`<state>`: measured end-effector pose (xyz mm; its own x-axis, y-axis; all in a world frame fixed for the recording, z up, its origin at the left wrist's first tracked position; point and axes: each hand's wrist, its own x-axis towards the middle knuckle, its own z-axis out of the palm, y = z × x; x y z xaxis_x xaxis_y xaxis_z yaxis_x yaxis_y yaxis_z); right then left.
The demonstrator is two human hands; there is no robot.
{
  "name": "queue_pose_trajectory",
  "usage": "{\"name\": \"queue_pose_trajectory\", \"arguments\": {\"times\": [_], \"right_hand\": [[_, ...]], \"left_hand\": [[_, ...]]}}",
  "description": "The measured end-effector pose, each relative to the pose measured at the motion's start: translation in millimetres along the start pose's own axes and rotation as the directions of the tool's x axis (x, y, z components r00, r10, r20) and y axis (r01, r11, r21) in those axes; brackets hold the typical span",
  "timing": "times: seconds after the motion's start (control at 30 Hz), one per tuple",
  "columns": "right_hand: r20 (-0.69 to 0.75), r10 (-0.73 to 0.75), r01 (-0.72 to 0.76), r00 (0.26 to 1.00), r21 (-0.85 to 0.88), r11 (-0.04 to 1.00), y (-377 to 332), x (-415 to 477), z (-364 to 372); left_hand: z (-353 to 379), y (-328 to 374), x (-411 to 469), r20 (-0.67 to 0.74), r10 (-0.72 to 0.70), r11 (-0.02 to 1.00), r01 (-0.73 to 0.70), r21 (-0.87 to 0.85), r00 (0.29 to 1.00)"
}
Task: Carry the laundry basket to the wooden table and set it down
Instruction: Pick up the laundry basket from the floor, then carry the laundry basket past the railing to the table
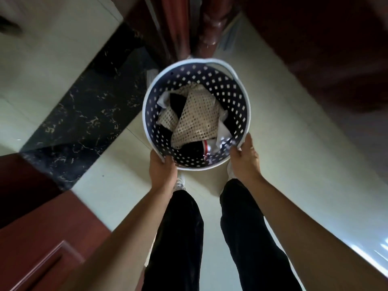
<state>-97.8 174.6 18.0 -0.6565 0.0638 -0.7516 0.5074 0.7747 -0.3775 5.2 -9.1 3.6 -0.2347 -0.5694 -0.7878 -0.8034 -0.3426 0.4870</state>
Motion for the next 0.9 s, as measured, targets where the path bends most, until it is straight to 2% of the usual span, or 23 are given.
{"name": "queue_pose_trajectory", "arguments": {"times": [0.3, 0.47, 0.57, 0.77, 0.83, 0.9], "right_hand": [[-0.026, -0.082, 0.085, 0.996, 0.149, 0.985, -85, -231, -134], [-0.159, -0.084, 0.13, 0.984, 0.309, 0.942, -112, -357, -199], [-0.274, -0.079, 0.189, 0.959, 0.405, 0.894, -104, -408, -221], [-0.477, -0.04, 0.332, 0.878, 0.547, 0.769, -62, -489, -251], [-0.532, 0.002, 0.388, 0.847, 0.621, 0.681, -47, -513, -268], [-0.586, 0.014, 0.477, 0.81, 0.672, 0.566, -27, -535, -285]], "left_hand": [[-124, 134, -229, 0.035, 0.118, 0.988, -0.114, -0.104, 0.992], [-180, 198, -334, 0.136, 0.236, 0.969, -0.222, -0.109, 0.962], [-197, 214, -384, 0.197, 0.316, 0.948, -0.303, -0.096, 0.928], [-199, 232, -469, 0.357, 0.48, 0.874, -0.473, -0.113, 0.801], [-188, 241, -502, 0.428, 0.527, 0.841, -0.523, -0.138, 0.734], [-176, 244, -540, 0.514, 0.577, 0.787, -0.601, -0.14, 0.635]]}}
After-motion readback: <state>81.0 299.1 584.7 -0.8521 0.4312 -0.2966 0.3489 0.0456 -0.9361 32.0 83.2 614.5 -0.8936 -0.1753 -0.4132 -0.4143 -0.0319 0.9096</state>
